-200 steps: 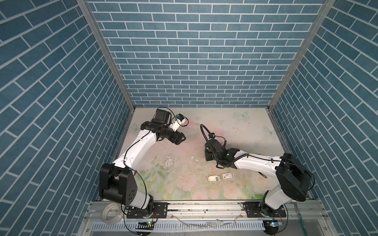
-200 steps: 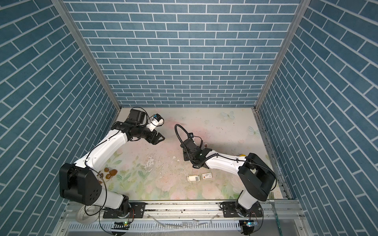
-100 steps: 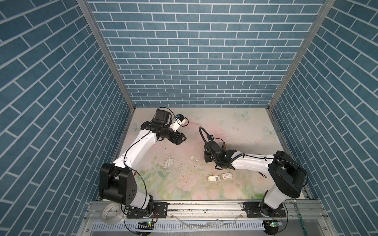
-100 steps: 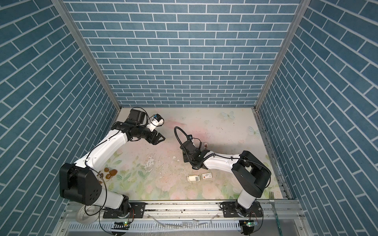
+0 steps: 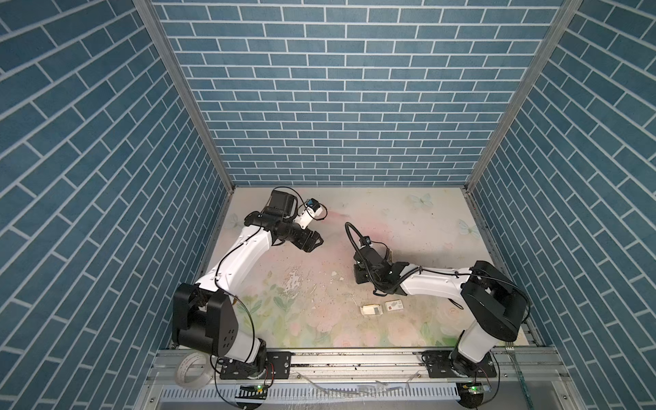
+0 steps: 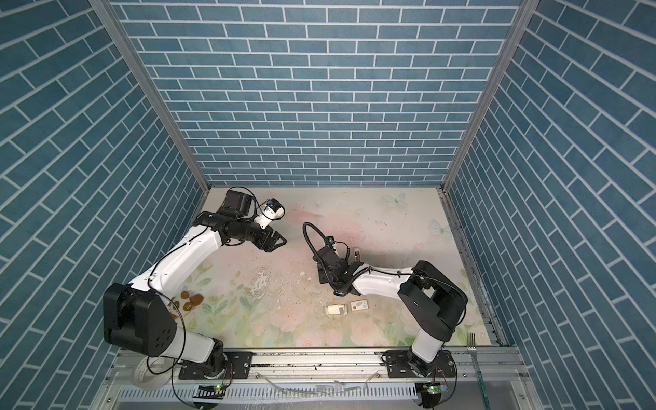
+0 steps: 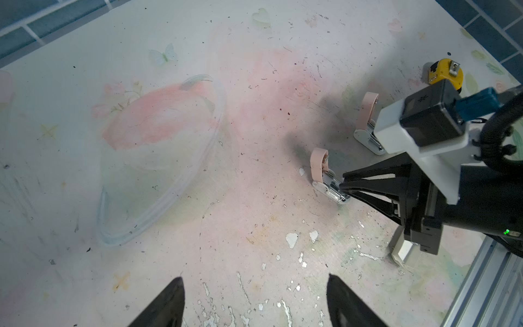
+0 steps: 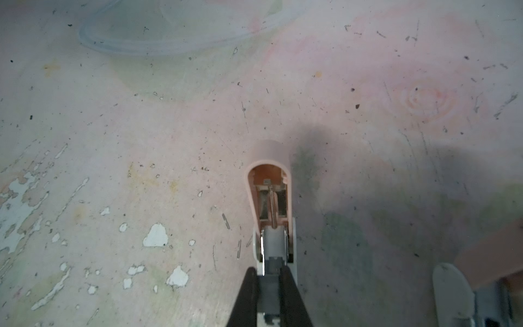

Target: Load the staples into the stapler

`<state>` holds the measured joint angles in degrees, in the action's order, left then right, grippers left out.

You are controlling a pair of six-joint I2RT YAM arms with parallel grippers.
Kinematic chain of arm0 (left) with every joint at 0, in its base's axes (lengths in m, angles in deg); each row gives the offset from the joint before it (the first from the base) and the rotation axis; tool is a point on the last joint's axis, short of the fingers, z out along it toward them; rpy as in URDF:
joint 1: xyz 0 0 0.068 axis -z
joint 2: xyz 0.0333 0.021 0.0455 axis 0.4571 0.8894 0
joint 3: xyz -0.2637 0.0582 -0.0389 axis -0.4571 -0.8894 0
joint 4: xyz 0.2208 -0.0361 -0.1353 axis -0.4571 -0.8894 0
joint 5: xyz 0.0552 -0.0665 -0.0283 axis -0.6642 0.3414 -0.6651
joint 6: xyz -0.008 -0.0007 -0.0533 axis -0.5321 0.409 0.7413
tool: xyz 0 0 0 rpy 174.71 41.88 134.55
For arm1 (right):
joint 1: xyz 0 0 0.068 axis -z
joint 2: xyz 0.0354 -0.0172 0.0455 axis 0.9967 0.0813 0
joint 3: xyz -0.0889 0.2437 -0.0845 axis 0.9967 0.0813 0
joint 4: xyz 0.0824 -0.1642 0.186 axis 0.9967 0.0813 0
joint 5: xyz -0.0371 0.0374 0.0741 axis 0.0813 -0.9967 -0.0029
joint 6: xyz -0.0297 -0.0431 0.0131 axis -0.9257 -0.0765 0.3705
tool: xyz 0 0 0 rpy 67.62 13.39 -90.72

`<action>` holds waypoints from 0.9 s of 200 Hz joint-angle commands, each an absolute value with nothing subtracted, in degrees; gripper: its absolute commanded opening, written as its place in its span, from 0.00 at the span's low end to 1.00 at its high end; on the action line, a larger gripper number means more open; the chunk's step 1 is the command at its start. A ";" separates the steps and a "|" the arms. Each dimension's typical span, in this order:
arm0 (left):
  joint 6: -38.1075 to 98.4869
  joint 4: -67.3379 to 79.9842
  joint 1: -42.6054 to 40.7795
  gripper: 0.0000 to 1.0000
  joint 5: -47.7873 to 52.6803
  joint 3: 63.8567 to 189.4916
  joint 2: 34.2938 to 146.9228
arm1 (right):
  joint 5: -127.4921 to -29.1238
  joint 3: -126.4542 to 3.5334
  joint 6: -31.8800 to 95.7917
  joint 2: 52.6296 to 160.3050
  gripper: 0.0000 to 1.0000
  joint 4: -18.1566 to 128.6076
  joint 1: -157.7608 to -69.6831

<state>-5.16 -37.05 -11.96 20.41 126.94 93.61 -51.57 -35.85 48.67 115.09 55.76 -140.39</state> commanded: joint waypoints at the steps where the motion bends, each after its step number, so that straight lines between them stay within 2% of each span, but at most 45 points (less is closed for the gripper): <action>1: -5.66 -37.60 -12.17 0.80 21.43 126.00 94.05 | -50.96 -34.68 48.34 116.04 0.11 54.78 -140.18; 180: -5.85 -37.38 -12.26 0.80 21.36 125.81 93.87 | -51.03 -35.18 48.27 118.15 0.11 54.19 -139.75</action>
<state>-5.31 -37.05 -11.96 20.80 126.92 93.59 -51.57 -35.30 48.69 117.03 54.67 -140.21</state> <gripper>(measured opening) 0.803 0.134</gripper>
